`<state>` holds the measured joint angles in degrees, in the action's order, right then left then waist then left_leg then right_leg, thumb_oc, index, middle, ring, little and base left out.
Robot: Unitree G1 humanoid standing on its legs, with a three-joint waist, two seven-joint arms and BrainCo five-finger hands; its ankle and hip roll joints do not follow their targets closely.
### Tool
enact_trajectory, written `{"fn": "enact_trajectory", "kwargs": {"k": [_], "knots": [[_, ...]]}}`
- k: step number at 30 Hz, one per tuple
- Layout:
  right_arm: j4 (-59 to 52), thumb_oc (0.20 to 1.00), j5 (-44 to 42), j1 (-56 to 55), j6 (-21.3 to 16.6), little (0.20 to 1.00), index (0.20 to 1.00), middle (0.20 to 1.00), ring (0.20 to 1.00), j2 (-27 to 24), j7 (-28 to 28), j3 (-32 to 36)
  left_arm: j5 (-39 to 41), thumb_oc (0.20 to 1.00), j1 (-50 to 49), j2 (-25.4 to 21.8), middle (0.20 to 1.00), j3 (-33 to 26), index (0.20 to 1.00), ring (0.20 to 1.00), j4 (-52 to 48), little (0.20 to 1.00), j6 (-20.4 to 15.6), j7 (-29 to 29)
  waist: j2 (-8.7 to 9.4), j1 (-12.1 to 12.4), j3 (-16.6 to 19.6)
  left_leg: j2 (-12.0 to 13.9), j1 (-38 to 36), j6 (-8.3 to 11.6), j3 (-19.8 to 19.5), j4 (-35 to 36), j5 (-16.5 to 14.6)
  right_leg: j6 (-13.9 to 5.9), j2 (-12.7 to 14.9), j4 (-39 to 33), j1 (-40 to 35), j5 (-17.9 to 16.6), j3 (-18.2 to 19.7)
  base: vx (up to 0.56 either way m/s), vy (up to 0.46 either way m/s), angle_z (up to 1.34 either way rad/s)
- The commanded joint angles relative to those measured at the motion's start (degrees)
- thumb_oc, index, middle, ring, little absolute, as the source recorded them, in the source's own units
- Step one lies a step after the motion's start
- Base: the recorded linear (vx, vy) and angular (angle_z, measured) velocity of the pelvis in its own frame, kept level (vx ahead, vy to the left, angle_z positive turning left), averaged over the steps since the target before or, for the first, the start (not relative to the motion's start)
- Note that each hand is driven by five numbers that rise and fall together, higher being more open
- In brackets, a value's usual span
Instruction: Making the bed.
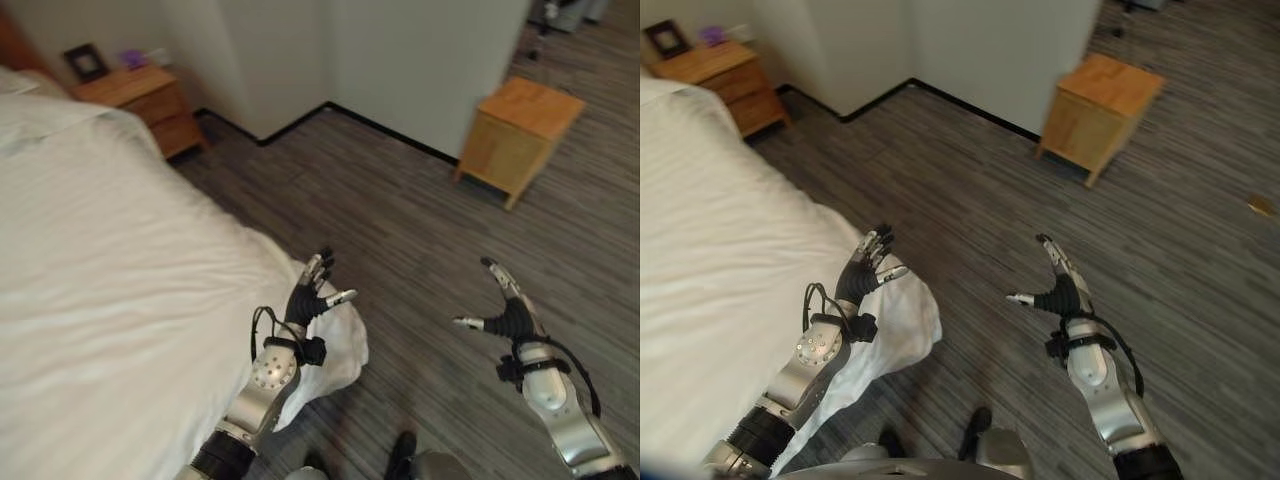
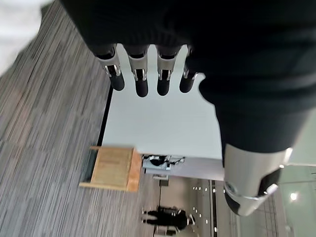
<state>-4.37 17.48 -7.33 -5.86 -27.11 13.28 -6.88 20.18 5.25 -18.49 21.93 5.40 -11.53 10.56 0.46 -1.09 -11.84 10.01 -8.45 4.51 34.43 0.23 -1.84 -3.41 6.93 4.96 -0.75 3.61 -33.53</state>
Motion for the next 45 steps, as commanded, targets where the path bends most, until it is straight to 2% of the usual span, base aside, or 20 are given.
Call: {"fn": "enact_trajectory", "kwargs": {"k": [1,3,4,5,9,10,14,15,17,21,23,25,26,27,31,35,36,37,39,45], "knots": [[-4.16,1.000,-1.41,1.21,-2.23,1.000,1.000,1.000,1.000,-1.75,-0.37,1.58,3.66,1.000,2.03,3.05,1.000,0.87,1.000,1.000,-2.36,1.000,-3.43,-1.11,0.55,0.65,-0.79,3.90,5.05,2.53,1.57,-10.58,4.64,-5.62,2.15,-7.31,-10.40,-0.37,6.97,-0.09,-0.193,-0.63],[-5.29,1.000,-1.63,1.60,-2.84,1.000,1.000,1.000,1.000,-3.26,-0.75,0.97,4.01,1.000,2.03,3.69,1.000,0.92,1.000,1.000,-2.82,1.000,-4.13,-0.65,-0.60,1.25,-2.69,9.15,8.24,6.63,-0.97,-20.63,11.10,-3.70,-0.17,-9.61,-12.01,1.22,9.85,-0.07,-0.174,-0.95],[-4.93,1.000,-1.68,1.81,-2.93,1.000,1.000,1.000,1.000,-3.80,-0.89,0.49,4.45,1.000,2.02,3.90,1.000,0.83,1.000,1.000,-3.07,1.000,-4.53,-0.30,-0.80,1.31,-3.29,9.85,9.16,6.99,-3.36,-22.84,12.07,-3.18,-0.21,-9.79,-12.04,1.55,11.14,-0.07,-0.121,-1.00],[-3.88,1.000,-1.89,2.63,-2.57,1.000,1.000,1.000,1.000,-4.40,-0.93,-0.28,5.34,1.000,1.97,4.69,1.000,0.83,1.000,1.000,-3.37,1.000,-4.72,0.15,-0.98,1.98,-4.23,8.33,11.73,6.28,-9.41,-24.42,11.68,-2.85,0.49,-9.92,-12.03,1.67,13.33,-0.06,-0.028,-1.05],[-4.85,1.000,-2.06,2.25,-2.60,1.000,1.000,1.000,1.000,-4.59,-1.16,-0.14,6.01,1.000,1.89,5.09,1.000,1.10,1.000,1.000,-3.65,1.000,-5.06,0.03,-0.78,2.50,-4.24,4.85,14.46,4.62,-13.43,-21.39,9.03,-3.21,1.50,-9.95,-11.68,1.44,15.55,0.07,0.015,-0.88],[-4.21,1.000,-2.39,2.51,-2.58,1.000,1.000,1.000,1.000,-4.59,-1.21,-0.54,5.40,1.000,1.99,5.65,1.000,1.08,1.000,1.000,-2.84,1.000,-5.14,0.31,-1.57,2.78,-3.55,2.66,14.47,3.61,-14.15,-12.91,6.45,-4.25,1.30,-9.96,-12.00,2.26,17.03,0.21,0.049,-0.43],[-3.38,1.000,-1.96,2.82,-2.30,1.000,1.000,1.000,1.000,-4.34,-0.41,-1.18,5.30,1.000,1.53,6.85,1.000,1.51,1.000,1.000,-2.19,1.000,-5.12,0.74,-3.36,3.65,-3.31,2.92,15.57,4.31,-11.20,0.43,12.75,-5.51,0.30,-9.96,-15.02,4.12,17.21,0.36,0.091,-0.29],[-3.38,1.000,-1.96,2.81,-2.31,1.000,1.000,1.000,1.000,-4.34,-0.41,-1.18,5.30,1.000,1.53,6.85,1.000,1.51,1.000,1.000,-2.19,1.000,-5.12,0.74,-3.34,3.66,-3.34,2.85,15.44,4.30,-11.16,0.63,12.86,-5.53,0.35,-9.96,-15.06,4.13,17.21,0.34,0.112,0.06],[-3.23,1.000,-2.71,2.29,-1.79,1.000,1.000,1.000,1.000,-3.72,0.60,-0.18,6.24,1.000,0.71,7.53,1.000,1.61,1.000,1.000,-2.41,1.000,-5.02,1.14,-4.25,3.07,-2.27,6.85,17.73,4.40,-3.58,4.46,13.82,-7.43,0.61,-9.96,-18.25,5.95,15.57,0.53,0.179,0.21],[-2.77,1.000,-1.45,2.67,-1.08,1.000,1.000,1.000,1.000,-2.51,-0.08,-1.46,6.97,1.000,-0.91,6.36,1.000,1.44,1.000,1.000,-3.12,1.000,-4.40,0.91,-4.07,3.83,-0.43,6.37,16.86,3.98,-3.04,4.70,17.07,-8.05,0.99,-9.49,-20.92,6.72,16.89,0.54,0.112,0.04],[-1.99,1.000,-1.27,3.76,-1.10,1.000,1.000,1.000,1.000,-1.92,-0.04,-2.32,7.38,1.000,-1.01,5.39,1.000,1.62,1.000,1.000,-3.77,1.000,-4.32,0.67,-2.09,5.08,-0.11,4.29,15.87,2.16,-2.19,3.83,16.11,-9.06,3.25,-4.32,-21.64,6.66,16.75,0.44,0.094,-0.55],[-2.13,1.000,-1.03,5.12,-0.95,1.000,1.000,1.000,1.000,-1.06,-0.05,-3.80,7.39,1.000,0.16,4.51,1.000,2.88,1.000,1.000,-3.96,1.000,-3.19,0.63,-0.07,5.71,-0.05,-0.78,12.62,-1.84,-1.96,3.79,11.60,-11.59,6.50,10.78,-17.57,-3.05,17.14,0.37,0.155,-0.13],[-2.10,1.000,-1.02,5.19,-0.95,1.000,1.000,1.000,1.000,-1.01,-0.05,-3.84,7.39,1.000,0.18,4.46,1.000,2.83,1.000,1.000,-3.98,1.000,-3.16,0.64,0.06,5.82,0.02,-0.88,12.72,-1.98,-1.77,3.76,11.48,-11.59,6.75,11.30,-17.14,-2.85,17.37,0.36,0.206,0.32],[-2.25,1.000,-0.96,5.39,-0.97,1.000,1.000,1.000,1.000,-0.78,-0.34,-4.07,6.72,1.000,0.66,4.08,1.000,3.37,1.000,1.000,-3.82,1.000,-3.06,0.64,-0.49,4.51,-0.53,-3.52,9.85,-4.18,-3.55,4.09,8.09,-11.59,6.61,21.42,-12.53,-9.20,19.66,0.23,0.139,0.59],[-2.93,1.000,-1.07,4.75,-1.17,1.000,1.000,1.000,1.000,-0.39,-0.68,-4.15,6.95,1.000,1.56,4.53,1.000,3.21,1.000,1.000,-3.65,1.000,-3.23,1.27,-2.67,1.01,-2.62,-6.05,4.32,-5.78,-8.43,4.76,3.69,-11.24,3.89,27.75,-1.81,-6.14,23.89,0.40,0.130,0.86],[-3.24,1.000,-2.12,3.61,-1.19,1.000,1.000,1.000,1.000,-0.34,-1.13,-3.81,7.60,1.000,1.05,5.07,1.000,2.91,1.000,1.000,-3.12,1.000,-3.29,0.44,-2.52,-2.35,-3.46,-8.71,-0.59,-5.01,-15.91,4.77,-0.33,-7.85,3.15,14.43,4.22,0.30,25.96,0.56,-0.062,1.74],[-3.23,1.000,-1.71,3.13,-0.98,1.000,1.000,1.000,1.000,-0.76,-0.98,-3.26,7.86,1.000,0.37,5.51,1.000,2.83,1.000,1.000,-2.69,1.000,-3.37,-0.29,-1.74,-3.89,-3.30,-9.87,-2.66,-4.74,-20.60,4.77,-2.27,-7.57,1.09,3.46,4.94,-1.38,31.35,0.52,-0.109,2.13],[-3.23,1.000,-1.71,3.13,-0.98,1.000,1.000,1.000,1.000,-0.76,-0.98,-3.27,7.86,1.000,0.37,5.51,1.000,2.83,1.000,1.000,-2.69,1.000,-3.37,-0.29,-1.76,-3.92,-3.28,-9.84,-2.63,-4.73,-20.64,4.77,-2.25,-7.57,1.07,3.32,4.88,-1.47,31.30,0.63,-0.161,2.12],[-2.93,1.000,-0.72,2.74,-0.21,1.000,1.000,1.000,1.000,-1.18,-1.42,-3.00,8.09,1.000,0.00,5.42,1.000,1.95,1.000,1.000,-1.88,1.000,-3.26,-0.95,-0.85,-4.82,-2.76,-10.56,-5.53,-3.83,-26.18,4.77,-4.82,-9.14,1.10,-4.96,9.18,-6.37,37.66,0.50,-0.124,1.58],[-1.74,1.000,0.83,-0.04,1.00,1.000,1.000,1.000,1.000,-1.93,-3.13,-1.69,7.32,1.000,-0.64,5.37,1.000,0.77,1.000,1.000,-1.18,1.000,-2.39,-2.21,0.83,-6.45,-1.42,-10.49,-11.02,-2.25,-35.39,0.68,-9.64,-9.36,1.87,-8.19,7.46,-10.24,38.44,0.39,-0.165,1.66]]}}
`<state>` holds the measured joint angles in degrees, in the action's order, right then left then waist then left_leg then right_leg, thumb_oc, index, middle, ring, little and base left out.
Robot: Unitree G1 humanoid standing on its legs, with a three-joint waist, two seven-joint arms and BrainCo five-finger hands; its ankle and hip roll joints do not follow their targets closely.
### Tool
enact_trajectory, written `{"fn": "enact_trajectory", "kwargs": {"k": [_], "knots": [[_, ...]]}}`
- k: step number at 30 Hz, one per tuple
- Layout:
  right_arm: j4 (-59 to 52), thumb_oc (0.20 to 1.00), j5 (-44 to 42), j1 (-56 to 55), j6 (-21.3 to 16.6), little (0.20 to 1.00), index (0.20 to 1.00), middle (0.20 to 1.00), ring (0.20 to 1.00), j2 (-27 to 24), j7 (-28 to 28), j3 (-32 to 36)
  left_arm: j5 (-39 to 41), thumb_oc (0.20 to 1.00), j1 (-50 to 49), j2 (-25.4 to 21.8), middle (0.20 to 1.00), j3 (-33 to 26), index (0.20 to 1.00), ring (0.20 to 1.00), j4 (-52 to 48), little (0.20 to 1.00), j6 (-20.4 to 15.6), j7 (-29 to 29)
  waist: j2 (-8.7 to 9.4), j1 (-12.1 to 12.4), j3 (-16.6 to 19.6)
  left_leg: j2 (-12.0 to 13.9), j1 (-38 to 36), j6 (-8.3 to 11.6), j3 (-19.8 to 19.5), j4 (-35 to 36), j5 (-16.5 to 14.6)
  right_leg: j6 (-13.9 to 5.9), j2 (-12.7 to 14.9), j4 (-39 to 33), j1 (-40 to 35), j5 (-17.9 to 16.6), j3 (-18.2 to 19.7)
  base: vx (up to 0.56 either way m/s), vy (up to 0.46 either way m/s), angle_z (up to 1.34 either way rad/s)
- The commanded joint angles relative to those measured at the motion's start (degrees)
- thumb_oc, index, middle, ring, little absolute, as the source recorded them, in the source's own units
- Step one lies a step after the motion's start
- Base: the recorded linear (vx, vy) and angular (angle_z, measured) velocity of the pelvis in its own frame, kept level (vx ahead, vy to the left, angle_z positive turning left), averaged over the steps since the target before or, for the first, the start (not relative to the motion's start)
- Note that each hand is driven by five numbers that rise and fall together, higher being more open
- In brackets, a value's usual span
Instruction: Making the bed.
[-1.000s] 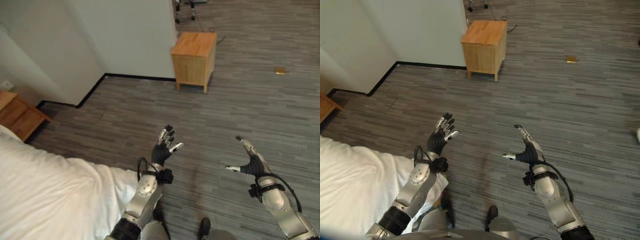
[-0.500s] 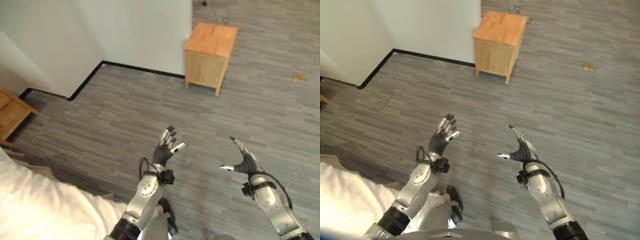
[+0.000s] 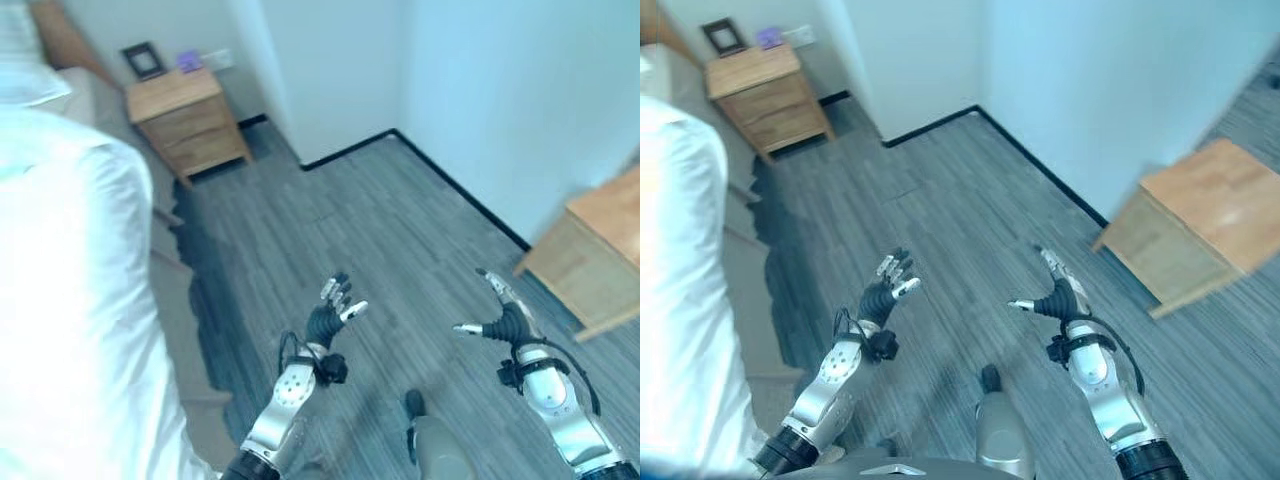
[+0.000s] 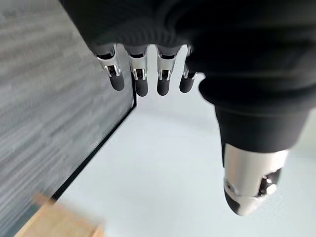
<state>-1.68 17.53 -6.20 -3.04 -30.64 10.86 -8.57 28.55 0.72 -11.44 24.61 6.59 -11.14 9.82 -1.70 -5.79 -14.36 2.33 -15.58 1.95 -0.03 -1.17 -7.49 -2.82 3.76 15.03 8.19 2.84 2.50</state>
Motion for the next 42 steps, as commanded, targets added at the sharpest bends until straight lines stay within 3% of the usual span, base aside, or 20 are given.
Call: {"fn": "enact_trajectory", "kwargs": {"k": [1,2,4,5,7,8,10,11,12,14,21,23,25,26,28,32,33,35,39,42], "knots": [[-4.42,1.000,0.78,-1.21,-1.85,1.000,1.000,1.000,1.000,1.59,-0.71,-0.01,-1.06,1.000,3.81,-1.68,1.000,-1.90,1.000,1.000,-2.44,1.000,-2.76,-1.46,2.94,-2.12,1.08,-2.70,-3.62,0.34,-1.29,1.49,-4.34,-9.93,5.08,-18.31,-1.71,-9.41,2.01,0.29,-0.288,0.88],[-2.91,1.000,-0.88,-1.64,-2.08,1.000,1.000,1.000,1.000,1.35,-0.62,0.31,0.13,1.000,2.83,-1.07,1.000,-2.42,1.000,1.000,-2.21,1.000,-2.85,-1.42,3.25,-1.41,0.44,-0.81,1.62,4.44,0.95,-12.55,0.93,-8.54,5.37,-18.51,-5.58,-9.40,-0.78,0.14,-0.194,0.93],[-2.15,1.000,-1.76,-1.40,-2.07,1.000,1.000,1.000,1.000,1.09,-0.26,-0.06,1.71,1.000,3.00,-0.85,1.000,-2.77,1.000,1.000,-2.10,1.000,-2.57,-1.38,4.50,-1.25,-0.43,1.59,7.86,6.54,4.00,-23.59,7.22,-6.77,6.50,-18.46,-7.56,-8.97,-2.49,0.17,-0.358,1.10],[-2.81,1.000,-2.43,-2.14,-2.30,1.000,1.000,1.000,1.000,0.37,-0.26,-0.11,2.52,1.000,1.33,-1.24,1.000,-3.60,1.000,1.000,-3.61,1.000,-2.30,-2.14,6.46,0.01,-2.05,7.61,13.93,6.05,13.65,-38.76,8.94,-3.89,6.41,-19.24,-11.98,-6.67,-5.54,0.14,-0.389,1.16],[-2.79,1.000,-2.44,-2.08,-2.31,1.000,1.000,1.000,1.000,0.44,-0.25,-0.14,2.53,1.000,1.32,-1.34,1.000,-3.65,1.000,1.000,-3.71,1.000,-2.24,-2.14,6.48,-0.06,-1.81,7.72,14.65,5.97,13.58,-39.22,9.01,-3.82,6.37,-19.27,-11.53,-6.95,-5.54,0.11,-0.241,0.72],[-1.91,1.000,-3.45,-1.61,-2.22,1.000,1.000,1.000,1.000,0.75,-0.53,-0.61,2.10,1.000,-0.65,-2.49,1.000,-5.16,1.000,1.000,-4.88,1.000,-2.29,-2.50,7.91,1.76,-2.41,11.45,19.46,5.61,20.20,-43.22,8.63,-2.53,5.57,-20.03,-15.47,-4.65,-6.92,0.21,-0.249,0.12],[-1.57,1.000,-4.55,-0.98,-2.31,1.000,1.000,1.000,1.000,1.53,-1.12,-1.02,2.15,1.000,-2.15,-2.83,1.000,-6.28,1.000,1.000,-4.51,1.000,-1.69,-3.11,7.99,3.00,-2.26,13.01,22.81,5.77,23.05,-40.50,9.51,-2.16,5.18,-20.03,-17.67,-2.81,-7.43,0.42,-0.112,0.02],[-1.07,1.000,-5.62,-0.72,-2.41,1.000,1.000,1.000,1.000,2.70,-1.69,-1.55,2.01,1.000,-4.00,-2.92,1.000,-7.78,1.000,1.000,-3.89,1.000,-1.24,-3.19,6.00,4.09,-1.14,12.56,22.77,4.39,25.30,-21.99,8.69,-3.39,4.04,-20.03,-19.59,0.14,-8.66,0.78,0.232,0.34],[-0.14,1.000,-5.50,-0.44,-2.47,1.000,1.000,1.000,1.000,3.14,-1.51,-2.06,2.13,1.000,-5.29,-2.68,1.000,-8.06,1.000,1.000,-3.44,1.000,-0.73,-3.42,3.85,4.57,-0.46,13.44,22.64,5.49,27.23,-7.70,14.56,-4.82,2.94,-20.03,-21.59,2.65,-9.64,0.79,0.294,0.47],[0.11,1.000,-5.39,-0.33,-2.43,1.000,1.000,1.000,1.000,3.15,-1.55,-2.20,2.28,1.000,-6.46,-2.23,1.000,-8.33,1.000,1.000,-3.25,1.000,-0.47,-3.20,3.03,5.08,-0.30,14.37,21.72,6.08,28.13,2.48,17.81,-5.42,2.89,-20.03,-23.39,3.86,-11.18,0.52,0.184,0.34],[-0.67,1.000,-5.65,-0.92,-2.98,1.000,1.000,1.000,1.000,3.19,-2.14,-1.75,-1.34,1.000,-8.45,-4.18,1.000,-9.64,1.000,1.000,-4.72,1.000,-0.16,-2.96,2.50,6.34,1.64,16.58,21.90,7.49,28.36,6.06,22.58,-6.09,2.84,-19.94,-29.69,7.57,-8.50,0.43,0.055,-0.11],[-0.97,1.000,-5.97,-0.50,-3.08,1.000,1.000,1.000,1.000,3.58,-2.46,-1.81,-2.14,1.000,-8.44,-5.53,1.000,-10.21,1.000,1.000,-5.24,1.000,-0.15,-3.22,3.46,7.31,2.47,15.20,20.59,5.99,29.28,5.35,21.50,-6.62,3.74,-14.53,-29.50,9.25,-7.27,0.50,0.062,-0.58],[-0.05,1.000,-5.41,-0.22,-3.40,1.000,1.000,1.000,1.000,4.67,-2.27,-2.27,-3.48,1.000,-6.64,-6.56,1.000,-9.61,1.000,1.000,-3.71,1.000,0.30,-3.09,4.54,7.11,2.08,10.57,16.36,2.13,28.38,4.61,16.55,-11.06,5.57,5.77,-22.63,1.94,-5.95,0.55,0.107,-0.17],[0.01,1.000,-5.56,0.37,-3.28,1.000,1.000,1.000,1.000,5.16,-2.25,-2.52,-4.07,1.000,-4.96,-7.52,1.000,-9.39,1.000,1.000,-3.11,1.000,0.26,-2.81,3.94,5.21,0.79,8.97,12.76,0.65,26.57,4.75,14.22,-12.18,4.98,19.93,-15.00,-8.49,-1.75,0.67,0.129,0.11],[-0.96,1.000,-5.46,-0.67,-3.68,1.000,1.000,1.000,1.000,5.37,-2.40,-1.25,-4.35,1.000,-3.31,-7.65,1.000,-9.60,1.000,1.000,-2.38,1.000,-0.41,-2.62,1.26,1.51,-0.49,7.65,8.67,-0.68,24.05,5.55,10.98,-11.78,1.25,28.05,-4.43,-4.92,0.33,0.62,0.108,1.21],[-1.17,1.000,-5.81,-1.53,-3.35,1.000,1.000,1.000,1.000,5.01,-2.64,-0.87,-3.35,1.000,-2.07,-7.62,1.000,-9.59,1.000,1.000,-2.27,1.000,-0.72,-3.26,1.53,-1.38,-0.67,5.86,6.00,0.29,23.14,5.45,8.41,-9.53,4.86,14.02,-1.96,-2.84,-1.20,0.43,-0.131,0.88],[-0.64,1.000,-6.26,-2.24,-3.10,1.000,1.000,1.000,1.000,5.09,-2.83,-0.58,-2.37,1.000,-1.80,-7.29,1.000,-9.45,1.000,1.000,-2.86,1.000,-1.11,-3.99,2.17,-3.13,0.07,4.68,3.31,2.11,22.12,6.04,6.26,-8.56,8.52,-2.61,-0.17,-2.29,-0.54,0.55,-0.232,0.76],[-0.65,1.000,-7.32,-2.91,-2.86,1.000,1.000,1.000,1.000,5.62,-3.34,-0.23,-1.87,1.000,-1.38,-6.59,1.000,-9.26,1.000,1.000,-2.69,1.000,-1.48,-4.56,2.07,-5.17,0.32,4.36,0.80,3.21,19.87,6.07,3.78,-9.76,10.35,-12.16,-0.45,-4.95,1.29,0.50,-0.211,0.55],[-0.38,1.000,-8.09,-3.49,-2.66,1.000,1.000,1.000,1.000,5.71,-3.89,-0.16,-1.94,1.000,-0.65,-5.88,1.000,-9.04,1.000,1.000,-1.98,1.000,-1.52,-5.16,2.05,-6.38,1.18,3.77,-3.77,3.90,18.43,4.35,-0.87,-10.67,11.58,-16.92,-0.64,-7.09,0.25,0.40,-0.253,0.57],[0.17,1.000,-8.56,-3.78,-3.01,1.000,1.000,1.000,1.000,3.61,-4.79,-0.08,-0.97,1.000,-0.91,-4.26,1.000,-7.88,1.000,1.000,-2.19,1.000,-2.23,-5.80,1.18,-6.88,0.32,8.12,0.80,5.87,15.11,-16.50,4.84,-7.52,8.57,-15.36,-6.05,-6.09,0.41,0.37,-0.454,0.02]]}}
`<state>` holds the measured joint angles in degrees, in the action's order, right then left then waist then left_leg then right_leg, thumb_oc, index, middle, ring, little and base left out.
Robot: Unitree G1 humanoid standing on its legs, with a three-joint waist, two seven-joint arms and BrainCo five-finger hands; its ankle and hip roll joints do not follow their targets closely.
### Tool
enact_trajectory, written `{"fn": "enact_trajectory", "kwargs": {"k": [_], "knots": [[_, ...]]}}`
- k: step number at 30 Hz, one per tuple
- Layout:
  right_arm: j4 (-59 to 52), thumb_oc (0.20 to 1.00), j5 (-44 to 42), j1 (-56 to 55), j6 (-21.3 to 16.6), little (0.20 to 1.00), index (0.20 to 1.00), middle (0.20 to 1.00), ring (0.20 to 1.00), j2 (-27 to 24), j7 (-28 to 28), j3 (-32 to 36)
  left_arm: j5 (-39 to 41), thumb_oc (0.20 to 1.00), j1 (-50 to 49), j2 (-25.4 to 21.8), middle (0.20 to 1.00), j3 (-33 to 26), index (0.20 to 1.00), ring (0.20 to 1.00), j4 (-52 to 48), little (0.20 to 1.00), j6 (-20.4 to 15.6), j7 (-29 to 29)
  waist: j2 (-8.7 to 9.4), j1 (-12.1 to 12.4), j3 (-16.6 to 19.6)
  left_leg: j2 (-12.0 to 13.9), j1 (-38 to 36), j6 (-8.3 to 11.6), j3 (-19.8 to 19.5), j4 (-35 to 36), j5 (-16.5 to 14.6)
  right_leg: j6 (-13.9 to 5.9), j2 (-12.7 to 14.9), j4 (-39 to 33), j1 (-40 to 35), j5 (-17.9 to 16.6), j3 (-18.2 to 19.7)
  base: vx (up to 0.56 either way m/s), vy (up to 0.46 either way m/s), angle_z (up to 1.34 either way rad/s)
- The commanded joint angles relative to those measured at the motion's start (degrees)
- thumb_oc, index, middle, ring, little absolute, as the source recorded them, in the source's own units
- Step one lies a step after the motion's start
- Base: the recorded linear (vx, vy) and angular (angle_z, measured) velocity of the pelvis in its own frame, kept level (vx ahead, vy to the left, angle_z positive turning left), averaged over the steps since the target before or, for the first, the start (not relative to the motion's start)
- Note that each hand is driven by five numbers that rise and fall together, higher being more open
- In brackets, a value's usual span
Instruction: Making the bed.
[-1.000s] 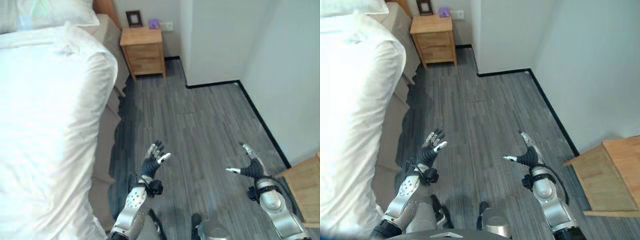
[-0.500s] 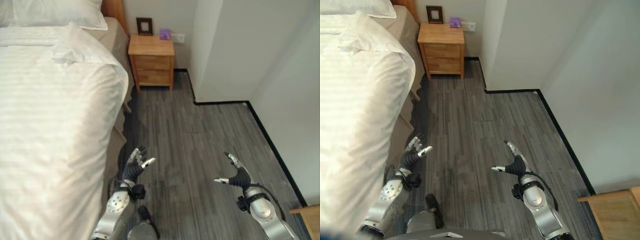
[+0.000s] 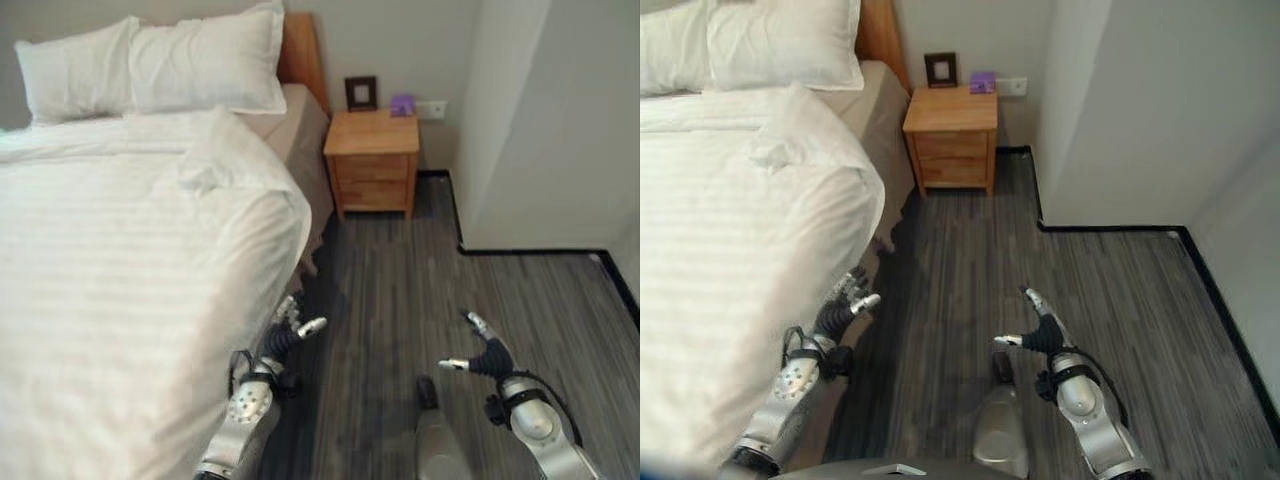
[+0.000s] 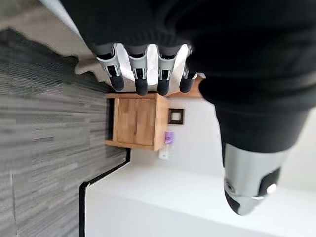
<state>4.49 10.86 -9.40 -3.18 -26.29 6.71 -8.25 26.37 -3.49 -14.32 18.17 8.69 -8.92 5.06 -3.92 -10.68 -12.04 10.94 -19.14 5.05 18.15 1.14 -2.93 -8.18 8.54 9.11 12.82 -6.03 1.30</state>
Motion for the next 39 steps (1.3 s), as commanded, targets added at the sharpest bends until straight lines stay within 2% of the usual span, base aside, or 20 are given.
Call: {"fn": "enact_trajectory", "kwargs": {"k": [1,2,3,6,10,13,15,16,17,18,20,22,26,27,29,30,32,36,38,39], "knots": [[-5.58,1.000,-1.86,-0.65,-3.14,1.000,1.000,1.000,1.000,-1.56,-0.12,-0.24,2.63,1.000,3.95,-0.78,1.000,-1.27,1.000,1.000,-4.67,1.000,-4.38,-0.93,3.56,-1.90,-2.70,1.70,7.68,4.20,-5.07,-28.65,6.61,0.13,2.76,-9.47,-12.37,3.51,0.85,0.16,-0.357,-0.26],[-5.55,1.000,-1.87,-0.56,-3.17,1.000,1.000,1.000,1.000,-1.56,-0.11,-0.25,2.65,1.000,4.03,-0.78,1.000,-1.32,1.000,1.000,-4.65,1.000,-4.37,-0.94,3.56,-2.22,-2.50,1.78,8.36,4.34,-5.54,-28.88,6.89,0.33,2.73,-9.49,-12.08,3.30,0.53,0.26,-0.564,-0.19],[-5.92,1.000,-3.39,-1.04,-3.33,1.000,1.000,1.000,1.000,-1.89,0.71,-0.16,4.05,1.000,4.43,-0.62,1.000,-0.42,1.000,1.000,-4.94,1.000,-3.79,-1.27,6.34,-0.30,-4.02,3.99,15.53,4.74,-6.01,-45.94,11.67,3.80,2.32,-10.29,-16.37,4.29,0.28,0.32,-0.499,-0.10],[-5.88,1.000,-3.38,-0.38,-2.89,1.000,1.000,1.000,1.000,-2.83,0.84,-0.08,4.50,1.000,4.55,-0.63,1.000,-0.36,1.000,1.000,-5.34,1.000,-3.99,-1.25,8.63,2.00,-4.68,3.50,22.67,3.90,-4.70,-51.99,8.97,5.04,1.77,-11.93,-20.11,5.25,1.47,0.33,-0.271,-0.56],[-6.24,1.000,-3.13,0.41,-3.52,1.000,1.000,1.000,1.000,-2.51,0.62,-0.63,5.48,1.000,3.50,0.07,1.000,-0.70,1.000,1.000,-5.53,1.000,-4.48,-1.52,6.65,5.65,-3.75,4.97,26.91,3.03,0.44,-27.25,9.18,3.73,-1.01,-13.82,-26.06,9.33,3.10,0.54,0.042,-0.74],[-6.24,1.000,-2.40,0.58,-4.02,1.000,1.000,1.000,1.000,-2.87,0.66,-1.26,5.83,1.000,2.50,0.81,1.000,-0.75,1.000,1.000,-5.42,1.000,-4.71,-1.17,4.65,7.27,-2.81,3.30,25.18,3.23,3.54,-5.35,12.85,2.50,-2.16,-14.11,-29.44,12.94,2.63,0.54,0.141,-0.65],[-6.34,1.000,-1.51,1.15,-4.06,1.000,1.000,1.000,1.000,-3.11,1.09,-1.53,5.68,1.000,1.98,0.93,1.000,-0.70,1.000,1.000,-5.32,1.000,-4.39,-0.82,4.84,7.27,-2.76,4.06,23.92,2.98,10.40,-0.75,14.17,2.44,-2.65,-13.90,-31.95,14.96,0.95,0.36,0.036,-0.21],[-6.33,1.000,-1.51,1.16,-4.06,1.000,1.000,1.000,1.000,-3.10,1.10,-1.54,5.68,1.000,1.97,0.92,1.000,-0.71,1.000,1.000,-5.32,1.000,-4.39,-0.82,4.87,7.34,-2.79,4.03,23.81,2.98,10.49,-0.68,14.19,2.43,-2.60,-13.88,-31.97,14.97,1.01,0.46,0.064,-0.10],[-7.67,1.000,-0.19,0.82,-4.00,1.000,1.000,1.000,1.000,-3.16,0.78,-1.13,5.07,1.000,1.04,0.68,1.000,-0.88,1.000,1.000,-5.37,1.000,-3.88,-0.79,4.16,5.97,-1.45,4.45,20.90,1.59,17.01,2.17,13.98,1.85,-3.40,-11.52,-32.48,17.18,-1.00,0.46,0.062,0.05],[-7.97,1.000,0.64,1.16,-3.82,1.000,1.000,1.000,1.000,-3.31,0.69,-1.61,4.59,1.000,0.38,0.16,1.000,-0.85,1.000,1.000,-5.80,1.000,-3.39,-0.61,4.24,6.27,-1.02,3.51,20.80,0.84,16.13,2.17,14.10,1.50,-3.47,-8.76,-32.14,17.48,-1.01,0.58,0.059,0.24],[-7.56,1.000,1.26,2.20,-3.82,1.000,1.000,1.000,1.000,-2.48,1.01,-2.33,3.71,1.000,0.45,-0.74,1.000,-0.92,1.000,1.000,-5.62,1.000,-3.18,-0.09,5.66,7.91,-0.25,1.30,19.91,-0.78,16.16,2.09,12.41,-1.51,-3.45,0.10,-30.49,15.37,-2.73,0.34,0.003,0.39],[-7.89,1.000,1.60,3.01,-4.08,1.000,1.000,1.000,1.000,-1.88,0.70,-2.80,1.99,1.000,0.65,-2.05,1.000,-1.17,1.000,1.000,-5.98,1.000,-3.02,0.11,6.22,8.16,-0.60,-0.16,17.36,-2.54,16.01,2.27,10.44,-6.82,-2.47,11.99,-25.01,8.99,-3.65,0.29,-0.037,0.12],[-7.94,1.000,2.90,4.54,-4.00,1.000,1.000,1.000,1.000,-1.02,0.68,-3.52,-0.27,1.000,1.62,-3.68,1.000,-2.20,1.000,1.000,-5.50,1.000,-2.80,0.91,4.87,7.42,-1.77,-0.50,13.00,-3.64,11.65,3.47,7.78,-6.82,-2.88,29.97,-14.48,2.54,-3.60,0.32,-0.049,0.55],[-7.92,1.000,2.92,4.64,-4.00,1.000,1.000,1.000,1.000,-1.02,0.69,-3.56,-0.28,1.000,1.66,-3.66,1.000,-2.28,1.000,1.000,-5.50,1.000,-2.79,0.91,4.52,7.46,-1.60,-0.06,13.32,-3.57,11.72,3.54,8.05,-6.82,-3.32,29.73,-14.16,2.12,-3.59,0.25,-0.049,1.01],[-8.82,1.000,2.91,5.04,-4.05,1.000,1.000,1.000,1.000,-0.97,0.75,-3.56,-0.51,1.000,1.83,-4.55,1.000,-3.43,1.000,1.000,-5.68,1.000,-3.07,1.06,4.43,6.94,-2.23,-1.81,11.40,-3.56,9.53,3.86,6.17,-5.97,1.54,24.33,-9.88,3.60,-4.10,0.37,-0.033,1.14],[-8.90,1.000,2.35,4.92,-4.09,1.000,1.000,1.000,1.000,-0.82,0.80,-3.50,-0.42,1.000,1.83,-4.81,1.000,-3.73,1.000,1.000,-5.85,1.000,-3.30,1.06,5.09,6.03,-2.29,-3.33,10.98,-3.35,7.06,3.86,5.08,-4.49,2.70,20.01,-9.81,7.10,-3.88,0.35,-0.109,0.53],[-8.23,1.000,1.61,4.65,-3.84,1.000,1.000,1.000,1.000,-0.54,0.98,-3.15,-0.23,1.000,1.69,-4.79,1.000,-4.43,1.000,1.000,-5.88,1.000,-3.80,1.14,5.56,4.72,-1.88,-4.00,10.84,-2.29,4.03,3.86,4.51,-2.87,1.40,7.98,-10.02,9.41,0.14,0.26,-0.145,0.84],[-7.19,1.000,0.31,3.73,-3.59,1.000,1.000,1.000,1.000,0.11,1.28,-2.44,0.65,1.000,2.48,-4.67,1.000,-5.84,1.000,1.000,-4.78,1.000,-4.76,1.09,6.05,3.05,-1.26,-4.42,9.53,-0.83,-0.84,3.86,2.00,-2.80,0.73,-5.41,-9.64,7.80,7.58,0.28,-0.167,1.76],[-6.84,1.000,0.54,3.99,-3.60,1.000,1.000,1.000,1.000,-0.18,0.61,-3.22,-0.29,1.000,2.14,-4.87,1.000,-7.93,1.000,1.000,-4.19,1.000,-4.91,0.71,6.25,3.32,-0.17,-5.04,5.96,-0.10,-4.01,2.26,-0.48,-2.70,3.08,-10.04,-11.93,4.79,3.86,0.47,-0.403,1.78],[-6.61,1.000,-0.23,4.93,-3.70,1.000,1.000,1.000,1.000,-1.05,0.38,-3.35,-0.01,1.000,0.89,-4.42,1.000,-9.12,1.000,1.000,-4.79,1.000,-5.13,0.84,6.11,4.02,-0.17,-4.25,8.64,1.53,-4.94,-6.62,-1.30,-1.75,3.73,-12.61,-16.30,4.60,0.81,0.33,-0.420,1.10]]}}
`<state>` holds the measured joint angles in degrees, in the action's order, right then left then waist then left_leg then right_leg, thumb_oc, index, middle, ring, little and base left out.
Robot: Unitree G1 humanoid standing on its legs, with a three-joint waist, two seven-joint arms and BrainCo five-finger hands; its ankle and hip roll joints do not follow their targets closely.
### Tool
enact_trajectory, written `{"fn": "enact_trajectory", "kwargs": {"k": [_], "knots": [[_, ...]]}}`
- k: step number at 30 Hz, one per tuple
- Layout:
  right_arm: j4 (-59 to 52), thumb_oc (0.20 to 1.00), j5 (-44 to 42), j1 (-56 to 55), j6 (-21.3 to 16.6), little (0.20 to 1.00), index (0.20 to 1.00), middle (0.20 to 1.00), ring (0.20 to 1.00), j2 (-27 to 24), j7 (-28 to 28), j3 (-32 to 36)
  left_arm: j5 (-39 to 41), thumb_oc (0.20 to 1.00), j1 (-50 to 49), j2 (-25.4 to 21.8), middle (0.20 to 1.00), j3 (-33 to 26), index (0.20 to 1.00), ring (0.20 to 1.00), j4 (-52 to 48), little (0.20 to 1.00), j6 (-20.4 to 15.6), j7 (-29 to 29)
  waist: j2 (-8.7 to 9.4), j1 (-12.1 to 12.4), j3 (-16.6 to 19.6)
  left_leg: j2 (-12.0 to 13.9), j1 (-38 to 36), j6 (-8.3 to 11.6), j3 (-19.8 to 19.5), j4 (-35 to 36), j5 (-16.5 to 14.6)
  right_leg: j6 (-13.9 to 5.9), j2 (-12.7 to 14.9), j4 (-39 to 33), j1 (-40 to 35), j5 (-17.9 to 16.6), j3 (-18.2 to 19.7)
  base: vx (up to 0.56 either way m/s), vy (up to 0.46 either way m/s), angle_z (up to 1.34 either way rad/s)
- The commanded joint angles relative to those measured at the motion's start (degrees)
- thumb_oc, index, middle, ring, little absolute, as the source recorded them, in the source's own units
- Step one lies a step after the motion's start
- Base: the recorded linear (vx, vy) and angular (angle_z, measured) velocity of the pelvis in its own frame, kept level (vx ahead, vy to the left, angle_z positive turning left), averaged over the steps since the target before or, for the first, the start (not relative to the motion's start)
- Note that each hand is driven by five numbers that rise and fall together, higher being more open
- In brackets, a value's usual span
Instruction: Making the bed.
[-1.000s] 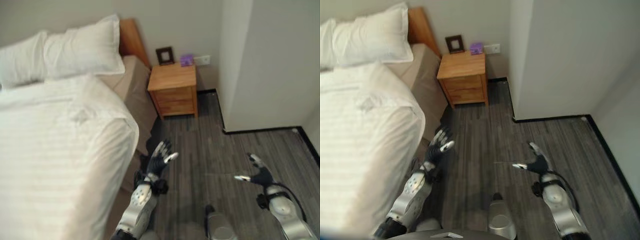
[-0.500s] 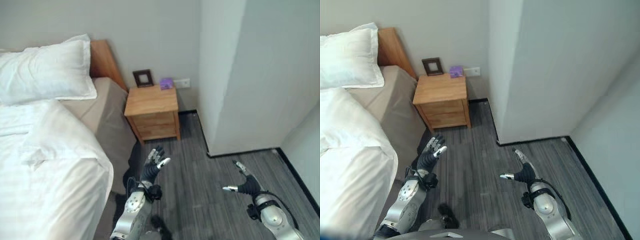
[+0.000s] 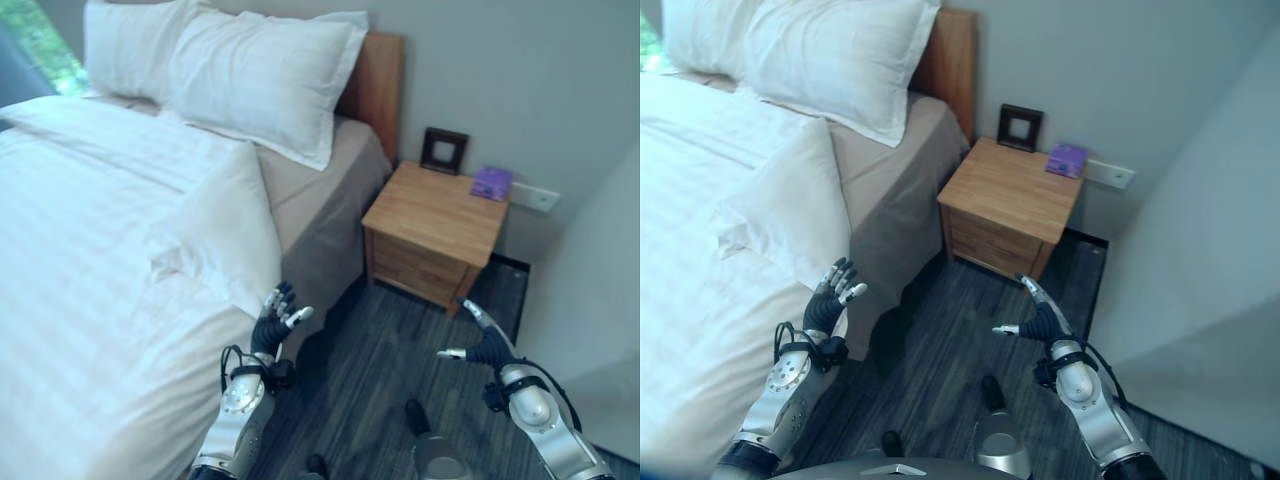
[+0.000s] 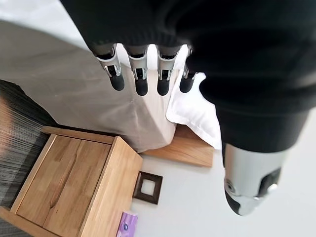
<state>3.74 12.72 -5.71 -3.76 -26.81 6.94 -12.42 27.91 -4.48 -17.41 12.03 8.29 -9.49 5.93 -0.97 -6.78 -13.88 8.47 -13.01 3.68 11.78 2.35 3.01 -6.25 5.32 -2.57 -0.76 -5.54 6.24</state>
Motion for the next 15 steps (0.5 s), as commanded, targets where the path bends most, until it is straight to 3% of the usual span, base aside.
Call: {"fn": "enact_trajectory", "kwargs": {"k": [1,3,4,6,7,8,9,11,12,15], "knots": [[-6.16,1.000,-2.45,1.38,-3.47,1.000,1.000,1.000,1.000,-1.02,0.13,0.79,-1.47,1.000,1.51,-1.02,1.000,-3.41,1.000,1.000,-4.56,1.000,-4.64,0.03,3.11,0.86,1.04,-0.47,4.70,4.25,1.84,-13.27,-4.74,-2.71,7.31,-1.35,-4.45,4.61,-5.18,0.21,-0.316,0.94],[-5.66,1.000,-3.05,2.11,-3.55,1.000,1.000,1.000,1.000,-2.07,0.45,0.72,-0.62,1.000,1.24,-0.34,1.000,-4.03,1.000,1.000,-3.73,1.000,-4.47,0.55,3.38,1.28,-0.09,4.47,9.68,6.63,4.43,-22.75,0.87,-0.60,7.27,-2.25,-8.13,6.45,-8.48,0.10,-0.176,0.48],[-5.54,1.000,-3.07,2.23,-3.61,1.000,1.000,1.000,1.000,-2.05,0.49,0.69,-0.61,1.000,1.29,-0.35,1.000,-4.04,1.000,1.000,-3.73,1.000,-4.46,0.56,3.21,1.10,-0.24,4.84,10.05,6.81,4.07,-23.44,0.69,-0.44,6.96,-2.22,-8.22,6.49,-8.67,0.15,-0.161,0.58],[-5.48,1.000,-2.85,2.27,-3.29,1.000,1.000,1.000,1.000,-2.80,0.39,0.66,-0.40,1.000,0.20,-0.19,1.000,-4.94,1.000,1.000,-2.94,1.000,-4.12,0.53,3.29,0.95,-0.60,10.80,10.51,7.00,13.94,-25.03,4.97,0.72,6.01,-2.36,-11.13,8.34,-11.74,0.20,-0.134,0.64],[-5.65,1.000,-2.80,2.38,-3.21,1.000,1.000,1.000,1.000,-3.03,0.26,0.70,-0.50,1.000,-0.40,-0.15,1.000,-5.28,1.000,1.000,-2.67,1.000,-3.91,0.55,3.27,1.10,-0.73,12.64,10.75,7.21,17.95,-24.30,5.98,0.97,5.76,-2.42,-12.16,8.92,-12.53,0.32,-0.123,0.49],[-6.42,1.000,-2.89,2.20,-3.09,1.000,1.000,1.000,1.000,-3.24,-0.29,1.08,-0.78,1.000,-1.68,-0.28,1.000,-6.07,1.000,1.000,-2.03,1.000,-3.40,0.17,2.80,1.36,-0.29,14.75,11.39,6.56,24.48,-20.22,6.04,1.06,4.84,-2.43,-13.87,10.77,-14.52,0.39,-0.057,0.43],[-6.76,1.000,-2.70,2.04,-3.05,1.000,1.000,1.000,1.000,-3.38,-0.57,1.11,-1.07,1.000,-2.44,-0.26,1.000,-6.40,1.000,1.000,-1.82,1.000,-3.12,-0.11,2.60,1.52,-0.06,14.17,11.39,7.17,25.36,-17.59,4.68,0.69,4.70,-2.43,-15.17,12.31,-14.91,0.39,-0.010,0.42],[-7.00,1.000,-2.43,1.90,-2.95,1.000,1.000,1.000,1.000,-3.58,-0.81,1.08,-1.51,1.000,-3.21,0.01,1.000,-6.67,1.000,1.000,-1.67,1.000,-2.75,-0.38,2.32,1.82,0.32,12.88,11.45,6.76,26.38,-13.67,5.01,0.28,4.61,-2.42,-15.48,12.69,-15.41,0.22,0.060,0.15],[-7.15,1.000,-1.96,2.32,-2.90,1.000,1.000,1.000,1.000,-4.04,-0.97,0.98,-2.07,1.000,-4.04,0.41,1.000,-7.32,1.000,1.000,-1.10,1.000,-2.43,-0.61,1.52,2.94,0.54,11.90,12.81,7.17,27.29,-7.77,8.12,-0.56,3.90,-2.43,-16.81,13.68,-16.80,0.24,0.077,0.01],[-7.19,1.000,-1.75,3.60,-3.05,1.000,1.000,1.000,1.000,-4.20,-1.11,1.12,-2.15,1.000,-5.21,0.57,1.000,-8.26,1.000,1.000,-1.75,1.000,-2.25,-0.47,1.41,2.91,1.51,13.68,12.06,7.11,33.71,-3.04,10.99,-1.17,3.19,-2.17,-19.72,15.22,-20.88,0.32,0.043,0.29]]}}
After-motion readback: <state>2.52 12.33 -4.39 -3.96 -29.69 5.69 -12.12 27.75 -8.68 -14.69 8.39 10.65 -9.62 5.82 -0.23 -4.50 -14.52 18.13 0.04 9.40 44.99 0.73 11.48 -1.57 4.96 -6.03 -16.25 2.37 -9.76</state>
